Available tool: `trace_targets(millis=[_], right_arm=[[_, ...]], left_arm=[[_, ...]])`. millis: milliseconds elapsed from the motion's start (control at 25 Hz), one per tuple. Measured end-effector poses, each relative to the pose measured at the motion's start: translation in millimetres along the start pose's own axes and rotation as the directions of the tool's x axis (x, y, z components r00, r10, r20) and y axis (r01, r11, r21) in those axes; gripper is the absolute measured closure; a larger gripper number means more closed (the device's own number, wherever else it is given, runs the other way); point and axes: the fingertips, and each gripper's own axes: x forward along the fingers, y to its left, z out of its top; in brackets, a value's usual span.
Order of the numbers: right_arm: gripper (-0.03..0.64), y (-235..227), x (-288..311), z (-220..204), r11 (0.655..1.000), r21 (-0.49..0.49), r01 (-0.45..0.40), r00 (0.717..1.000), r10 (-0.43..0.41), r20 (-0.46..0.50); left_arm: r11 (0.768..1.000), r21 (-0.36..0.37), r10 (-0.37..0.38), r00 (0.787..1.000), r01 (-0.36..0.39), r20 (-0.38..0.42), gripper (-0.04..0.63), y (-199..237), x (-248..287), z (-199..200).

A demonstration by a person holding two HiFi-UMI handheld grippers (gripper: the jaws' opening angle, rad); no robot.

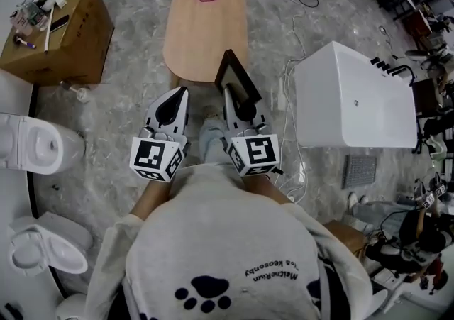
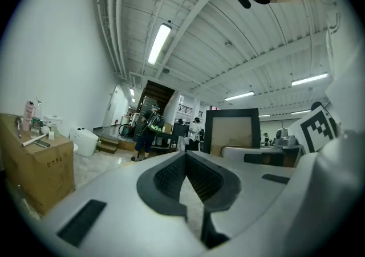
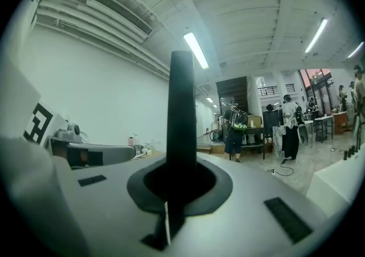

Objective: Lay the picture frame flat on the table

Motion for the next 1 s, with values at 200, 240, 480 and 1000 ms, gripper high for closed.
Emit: trace_targets(millis=[200, 240, 480, 1000], right_arm=[[0.597, -17.6, 40.6, -6.7, 0.999, 0.013, -0.038, 0.999, 0.038, -0.018], [0.598, -22.1, 49.4, -8.1, 0.999, 0.014, -0.047, 0.999, 0.047, -0.023], [0.597, -62.0, 101.5, -2.8, 0.996, 0.009, -0.093, 0.995, 0.093, -0.038], [0.598, -159.4, 209.4, -0.8, 0.985, 0.052, -0.165, 0.984, 0.168, -0.065]], left_arm=[[1.000, -0.001, 0.025, 0.999, -0.025, -0.019, 0.586, 17.7, 34.2, -4.1], [1.000, -0.005, 0.031, 0.999, -0.031, -0.021, 0.586, 21.5, 42.0, -4.7], [0.997, -0.016, 0.076, 0.997, -0.076, -0.009, 0.586, 43.7, 102.1, 2.6], [0.992, -0.001, 0.128, 0.991, -0.128, -0.033, 0.586, 77.3, 236.5, 13.2]])
